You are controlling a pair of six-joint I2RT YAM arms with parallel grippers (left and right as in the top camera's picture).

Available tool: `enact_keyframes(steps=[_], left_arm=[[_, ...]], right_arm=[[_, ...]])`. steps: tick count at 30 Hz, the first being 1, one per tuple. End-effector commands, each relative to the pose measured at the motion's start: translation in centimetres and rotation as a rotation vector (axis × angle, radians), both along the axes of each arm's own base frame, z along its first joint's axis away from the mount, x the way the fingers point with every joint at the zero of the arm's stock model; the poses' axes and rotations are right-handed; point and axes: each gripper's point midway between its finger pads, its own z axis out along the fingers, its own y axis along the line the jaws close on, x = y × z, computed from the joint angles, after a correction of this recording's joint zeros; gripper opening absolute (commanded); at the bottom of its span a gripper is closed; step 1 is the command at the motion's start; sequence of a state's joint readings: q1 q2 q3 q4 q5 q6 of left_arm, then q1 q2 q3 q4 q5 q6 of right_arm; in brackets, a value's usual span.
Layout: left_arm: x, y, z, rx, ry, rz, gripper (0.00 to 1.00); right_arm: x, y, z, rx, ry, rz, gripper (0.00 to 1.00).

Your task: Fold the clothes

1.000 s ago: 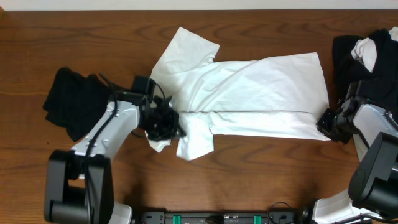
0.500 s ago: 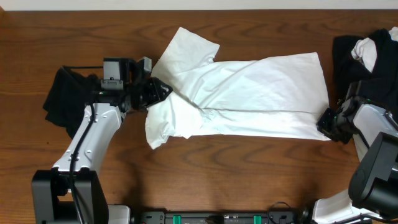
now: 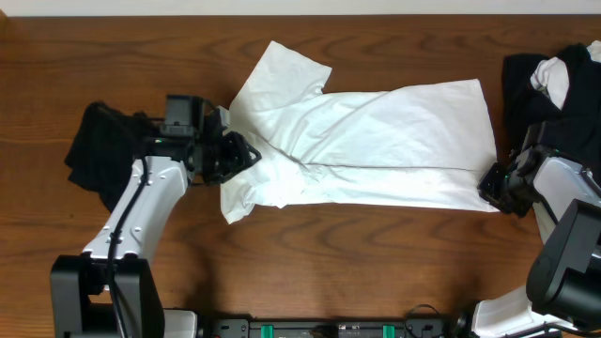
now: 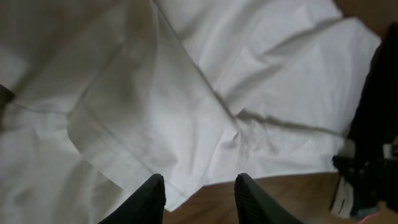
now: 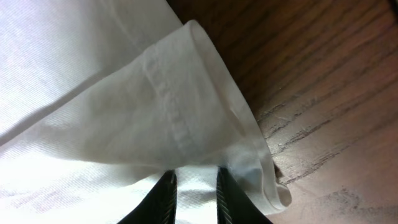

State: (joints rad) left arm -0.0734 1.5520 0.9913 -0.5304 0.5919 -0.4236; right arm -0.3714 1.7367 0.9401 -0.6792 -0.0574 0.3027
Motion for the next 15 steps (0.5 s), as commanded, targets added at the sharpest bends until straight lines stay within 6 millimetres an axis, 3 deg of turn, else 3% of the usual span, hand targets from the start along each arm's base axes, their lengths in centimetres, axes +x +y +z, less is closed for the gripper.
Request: enact_keyframes(steps=[1, 6, 10, 15], left_arm=[[-1.4, 0.0, -1.4, 0.059, 0.018, -0.038, 0.41], [-2.0, -0.2, -2.3, 0.083, 0.037, -0.049, 0.4], [-1.7, 1.9, -3.4, 0.203, 0.055, 0.009, 0.4], [-1.9, 2.1, -4.5, 0.22, 0.087, 0.016, 0.41]], right_arm=[[-0.9, 0.5, -0.7, 0.004, 0.035, 0.021, 0.21], [-1.1, 0.6, -0.7, 0.007, 0.044, 0.021, 0.21], [-1.2, 0.6, -0.7, 0.008, 0.048, 0.022, 0.21], [-1.2, 0.6, -0.7, 0.008, 0.047, 0.021, 0.21]])
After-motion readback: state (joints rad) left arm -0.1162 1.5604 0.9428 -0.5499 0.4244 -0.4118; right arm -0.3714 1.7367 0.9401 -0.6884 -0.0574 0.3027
